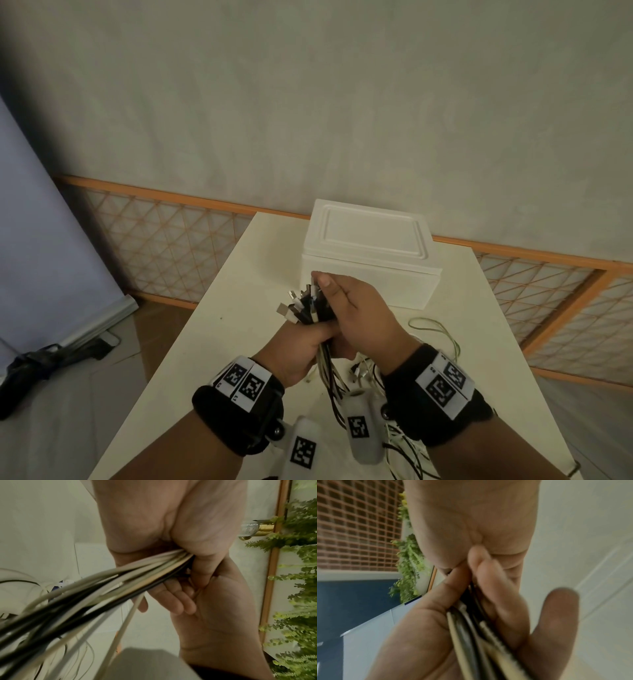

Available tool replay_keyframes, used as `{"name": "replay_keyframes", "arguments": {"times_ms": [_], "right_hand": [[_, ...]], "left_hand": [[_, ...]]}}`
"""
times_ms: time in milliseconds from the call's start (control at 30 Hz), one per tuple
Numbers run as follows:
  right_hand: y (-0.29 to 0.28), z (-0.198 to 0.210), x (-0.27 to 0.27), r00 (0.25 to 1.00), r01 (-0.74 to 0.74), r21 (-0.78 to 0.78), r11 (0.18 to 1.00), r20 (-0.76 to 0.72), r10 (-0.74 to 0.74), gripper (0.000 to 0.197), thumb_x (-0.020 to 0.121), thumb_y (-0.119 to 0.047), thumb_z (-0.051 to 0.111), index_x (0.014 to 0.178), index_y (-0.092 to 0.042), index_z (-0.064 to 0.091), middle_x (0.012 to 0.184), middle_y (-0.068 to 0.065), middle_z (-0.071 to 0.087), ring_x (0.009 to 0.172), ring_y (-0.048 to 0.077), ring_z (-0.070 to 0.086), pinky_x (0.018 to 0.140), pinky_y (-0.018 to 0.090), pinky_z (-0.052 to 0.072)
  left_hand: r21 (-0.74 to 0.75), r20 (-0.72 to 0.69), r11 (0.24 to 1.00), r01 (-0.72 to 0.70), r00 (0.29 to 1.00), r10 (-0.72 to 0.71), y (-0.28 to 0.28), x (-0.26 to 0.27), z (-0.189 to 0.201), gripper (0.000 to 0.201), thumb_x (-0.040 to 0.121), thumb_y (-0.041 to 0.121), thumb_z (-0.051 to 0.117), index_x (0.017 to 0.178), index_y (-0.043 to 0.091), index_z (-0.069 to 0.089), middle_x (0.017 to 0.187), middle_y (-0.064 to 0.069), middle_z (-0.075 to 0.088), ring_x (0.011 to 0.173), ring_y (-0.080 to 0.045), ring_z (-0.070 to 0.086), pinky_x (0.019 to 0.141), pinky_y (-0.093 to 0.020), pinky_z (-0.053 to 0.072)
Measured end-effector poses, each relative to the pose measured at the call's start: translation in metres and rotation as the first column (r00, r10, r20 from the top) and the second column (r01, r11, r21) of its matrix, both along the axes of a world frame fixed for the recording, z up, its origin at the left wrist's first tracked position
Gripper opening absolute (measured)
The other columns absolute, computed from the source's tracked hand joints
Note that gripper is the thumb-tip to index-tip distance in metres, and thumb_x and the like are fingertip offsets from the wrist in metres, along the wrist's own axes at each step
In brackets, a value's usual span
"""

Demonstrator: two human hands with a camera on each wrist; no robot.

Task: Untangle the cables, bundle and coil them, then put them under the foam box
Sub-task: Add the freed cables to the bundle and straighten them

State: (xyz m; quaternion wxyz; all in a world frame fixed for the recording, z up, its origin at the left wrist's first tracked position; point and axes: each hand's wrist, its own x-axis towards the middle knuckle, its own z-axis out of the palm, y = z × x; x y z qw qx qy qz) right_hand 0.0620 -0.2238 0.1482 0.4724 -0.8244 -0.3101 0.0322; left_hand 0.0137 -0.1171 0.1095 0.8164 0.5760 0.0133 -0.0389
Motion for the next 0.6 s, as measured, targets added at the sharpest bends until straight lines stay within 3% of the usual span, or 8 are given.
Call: {"name": "replay_keyframes", "arguments": {"times_ms": [33,67,133,167,267,367,467,600], "right_hand": [[-0.0010,-0.0001,0.0017,0.999,-0.013,-0.011,1.000,0.038,0.013,0.042,0.100,-0.040,0.037,0.099,-0.010,0.066,0.093,0.004,0.069,0.089,0.015,0.062,0.081,0.026,0.048],[-0.0019,0.0009,0.0031,0.998,-0.021,-0.002,1.000,0.052,0.021,0.038,0.099,-0.041,0.039,0.103,-0.015,0.066,0.100,0.001,0.069,0.095,0.011,0.061,0.084,0.025,0.047],[-0.0023,0.0045,0.0052,0.999,-0.045,0.023,0.999,0.022,0.044,0.036,0.096,-0.041,0.045,0.127,-0.025,0.058,0.127,-0.009,0.059,0.116,0.001,0.052,0.098,0.017,0.039],[-0.0017,0.0058,0.0064,0.996,-0.088,0.029,0.996,0.002,0.088,0.037,0.097,-0.037,0.048,0.130,-0.024,0.056,0.132,-0.010,0.056,0.119,-0.001,0.050,0.101,0.015,0.037],[0.0009,0.0053,0.0055,0.982,-0.187,0.010,0.982,0.019,0.187,0.024,0.096,-0.019,0.053,0.114,-0.015,0.068,0.114,-0.007,0.068,0.105,-0.004,0.058,0.090,0.010,0.043],[0.0025,0.0032,0.0038,0.982,-0.183,0.022,0.983,0.055,0.182,0.019,0.092,-0.015,0.057,0.099,-0.012,0.074,0.089,-0.018,0.068,0.089,-0.005,0.063,0.077,0.009,0.046],[0.0039,0.0014,0.0046,0.982,-0.176,0.046,0.983,0.079,0.172,0.016,0.088,-0.017,0.061,0.087,-0.011,0.076,0.074,-0.020,0.066,0.077,-0.002,0.064,0.068,0.012,0.047],[0.0026,0.0046,0.0053,0.983,-0.186,0.031,0.982,0.009,0.185,0.022,0.088,-0.026,0.060,0.089,-0.010,0.075,0.082,-0.003,0.073,0.077,0.007,0.066,0.071,0.024,0.053]], "left_hand": [[0.008,-0.004,1.000,0.017,1.000,-0.017,-0.0002,0.0004,-0.0007,0.019,0.085,0.006,0.061,0.068,0.008,0.070,0.058,-0.013,0.059,0.051,-0.022,0.057,0.065,-0.038,0.055],[0.011,-0.014,0.999,0.036,0.999,-0.036,-0.0002,0.0007,-0.0012,0.019,0.080,0.010,0.061,0.063,0.010,0.068,0.053,-0.010,0.056,0.047,-0.021,0.053,0.066,-0.039,0.055],[0.046,-0.014,0.995,0.093,0.996,-0.092,0.0005,0.0014,-0.0018,0.023,0.077,0.013,0.060,0.054,0.014,0.065,0.048,-0.007,0.052,0.042,-0.020,0.049,0.066,-0.037,0.055],[0.077,0.000,0.989,0.123,0.992,-0.123,0.0006,0.0011,-0.0017,0.025,0.076,0.012,0.060,0.052,0.014,0.064,0.047,-0.007,0.053,0.042,-0.020,0.049,0.067,-0.038,0.055],[0.137,0.037,0.972,0.191,0.980,-0.197,0.0035,0.0010,-0.0031,0.021,0.072,0.012,0.067,0.053,0.004,0.062,0.049,-0.010,0.056,0.045,-0.022,0.055,0.074,-0.054,0.051],[0.128,0.029,0.967,0.221,0.974,-0.227,0.0068,0.0004,-0.0046,0.020,0.070,0.016,0.068,0.056,0.002,0.063,0.050,-0.011,0.058,0.047,-0.023,0.057,0.077,-0.067,0.044],[0.093,0.027,0.975,0.201,0.979,-0.204,0.0053,0.0004,-0.0037,0.017,0.069,0.013,0.070,0.056,0.004,0.064,0.051,-0.011,0.058,0.045,-0.022,0.057,0.074,-0.056,0.049],[0.070,-0.036,0.986,0.151,0.988,-0.148,-0.0017,-0.0003,-0.0036,0.024,0.071,0.005,0.059,0.046,0.008,0.057,0.039,-0.006,0.045,0.036,-0.016,0.045,0.056,-0.032,0.052]]}}
